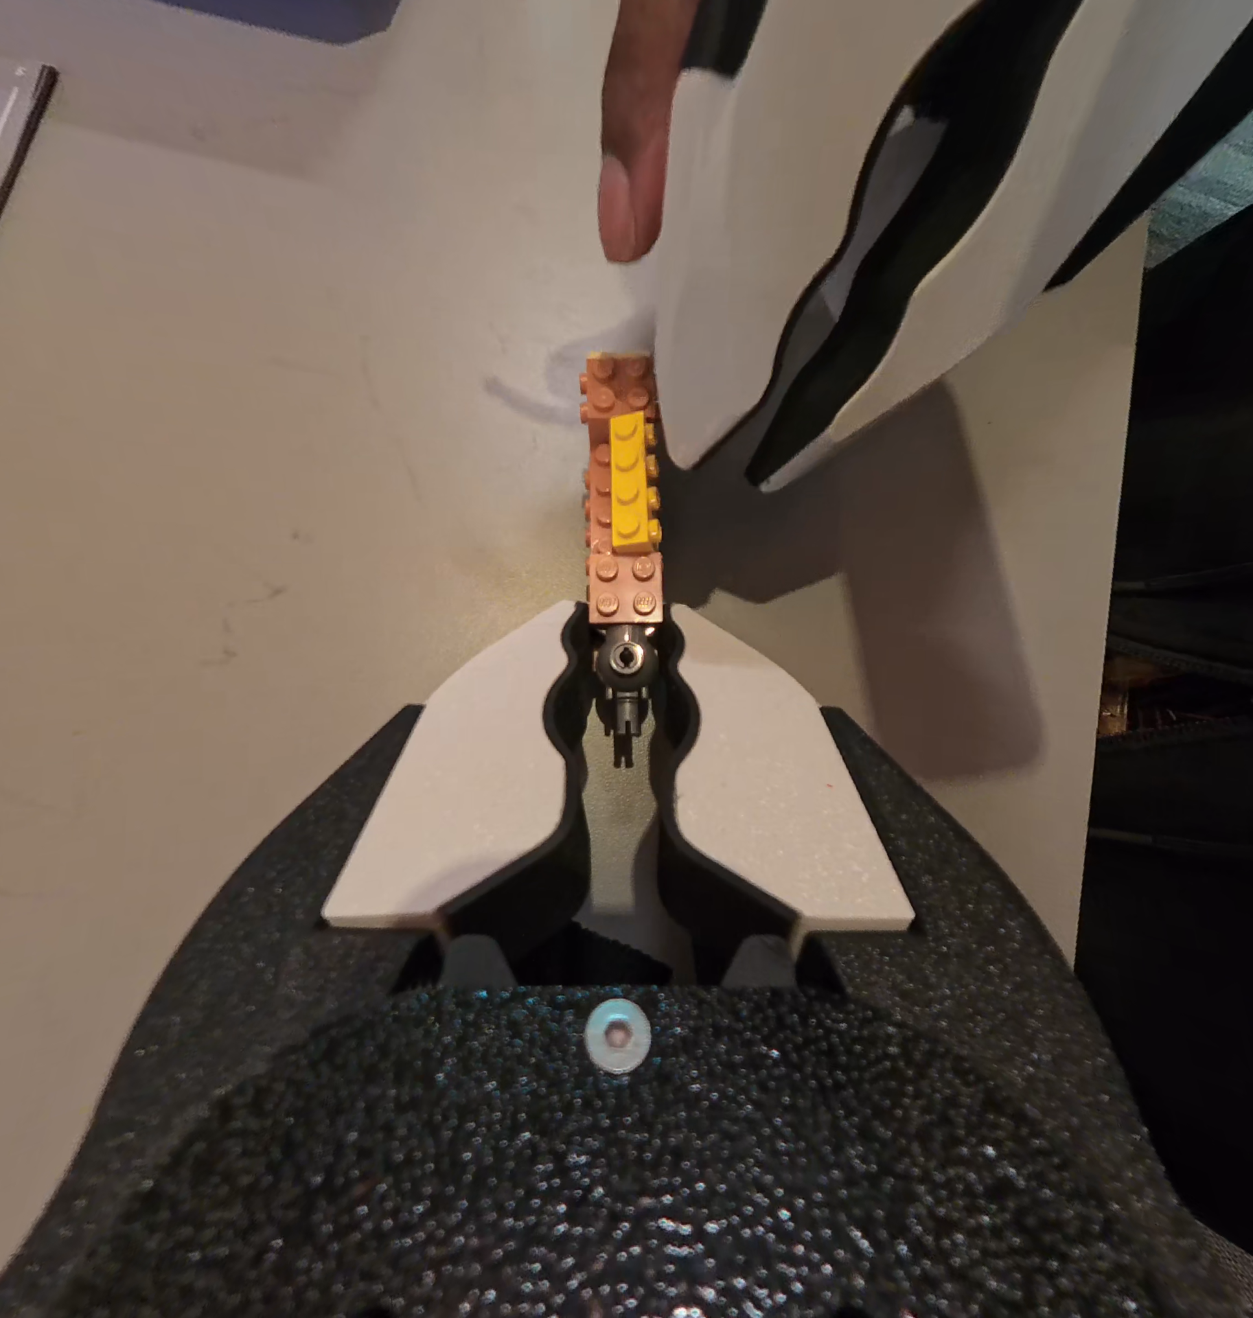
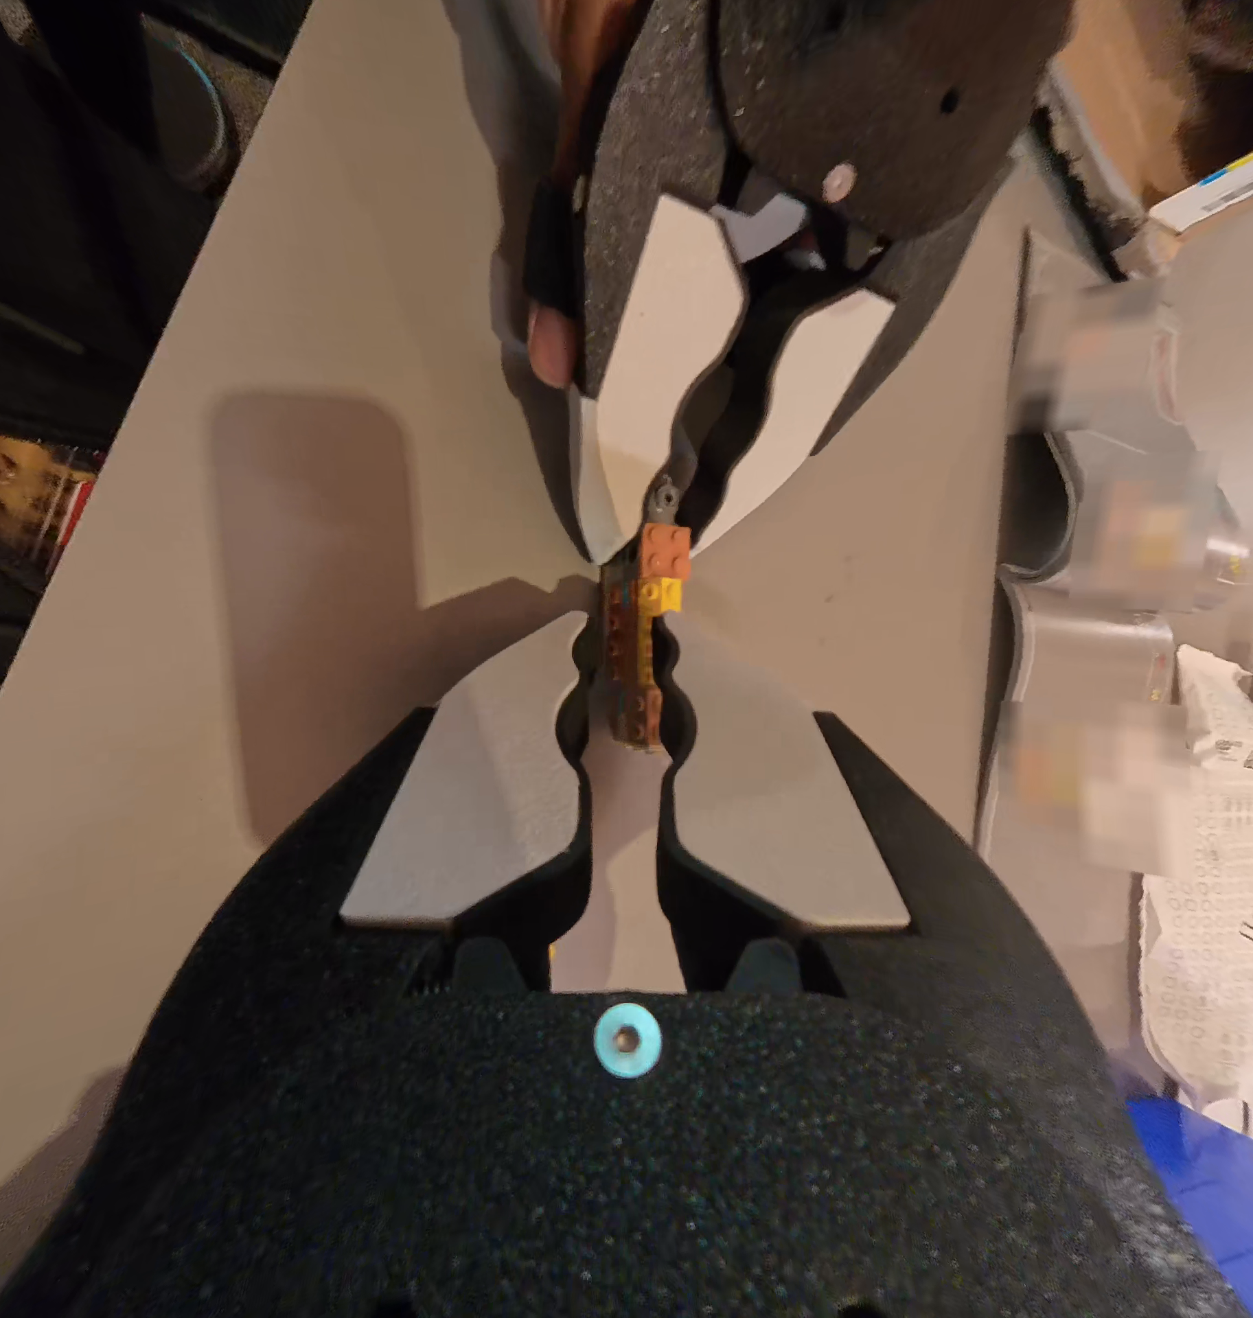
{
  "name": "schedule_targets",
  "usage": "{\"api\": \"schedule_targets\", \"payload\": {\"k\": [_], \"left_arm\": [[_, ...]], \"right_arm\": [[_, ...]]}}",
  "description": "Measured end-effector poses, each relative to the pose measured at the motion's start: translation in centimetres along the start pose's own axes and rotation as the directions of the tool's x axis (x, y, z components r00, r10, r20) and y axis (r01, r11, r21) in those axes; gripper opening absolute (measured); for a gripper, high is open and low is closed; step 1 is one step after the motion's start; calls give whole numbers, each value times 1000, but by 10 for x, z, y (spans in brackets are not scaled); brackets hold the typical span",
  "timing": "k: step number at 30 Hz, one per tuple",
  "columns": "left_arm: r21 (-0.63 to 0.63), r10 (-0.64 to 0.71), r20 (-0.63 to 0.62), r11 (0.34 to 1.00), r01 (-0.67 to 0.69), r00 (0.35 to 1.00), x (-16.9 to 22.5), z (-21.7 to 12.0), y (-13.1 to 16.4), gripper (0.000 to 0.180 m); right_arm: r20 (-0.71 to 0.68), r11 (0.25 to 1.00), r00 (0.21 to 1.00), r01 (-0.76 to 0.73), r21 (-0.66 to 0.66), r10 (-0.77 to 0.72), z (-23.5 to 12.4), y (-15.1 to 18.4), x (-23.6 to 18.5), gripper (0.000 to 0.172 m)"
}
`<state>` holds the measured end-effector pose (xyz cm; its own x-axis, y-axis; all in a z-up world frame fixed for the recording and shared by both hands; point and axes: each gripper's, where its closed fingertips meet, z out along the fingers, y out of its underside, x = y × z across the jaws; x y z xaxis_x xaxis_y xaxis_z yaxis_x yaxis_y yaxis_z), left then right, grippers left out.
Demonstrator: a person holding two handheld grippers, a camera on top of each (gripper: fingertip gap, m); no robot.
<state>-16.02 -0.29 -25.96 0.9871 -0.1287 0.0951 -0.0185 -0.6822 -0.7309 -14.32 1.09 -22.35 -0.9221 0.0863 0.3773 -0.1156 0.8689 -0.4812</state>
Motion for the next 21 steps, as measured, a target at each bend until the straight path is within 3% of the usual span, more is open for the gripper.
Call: {"api": "schedule_targets", "payload": {"k": [3,21], "left_arm": [[0,0,0,1000,0,1000,0,0,0,17],[0,4,11,1000,-4,1000,0,0,0,17]], "right_arm": [[-51,1000,999,-19,6,19,0,1,11,14],[-59,1000,998,4,-31,-6,7,8,7,11]]}}
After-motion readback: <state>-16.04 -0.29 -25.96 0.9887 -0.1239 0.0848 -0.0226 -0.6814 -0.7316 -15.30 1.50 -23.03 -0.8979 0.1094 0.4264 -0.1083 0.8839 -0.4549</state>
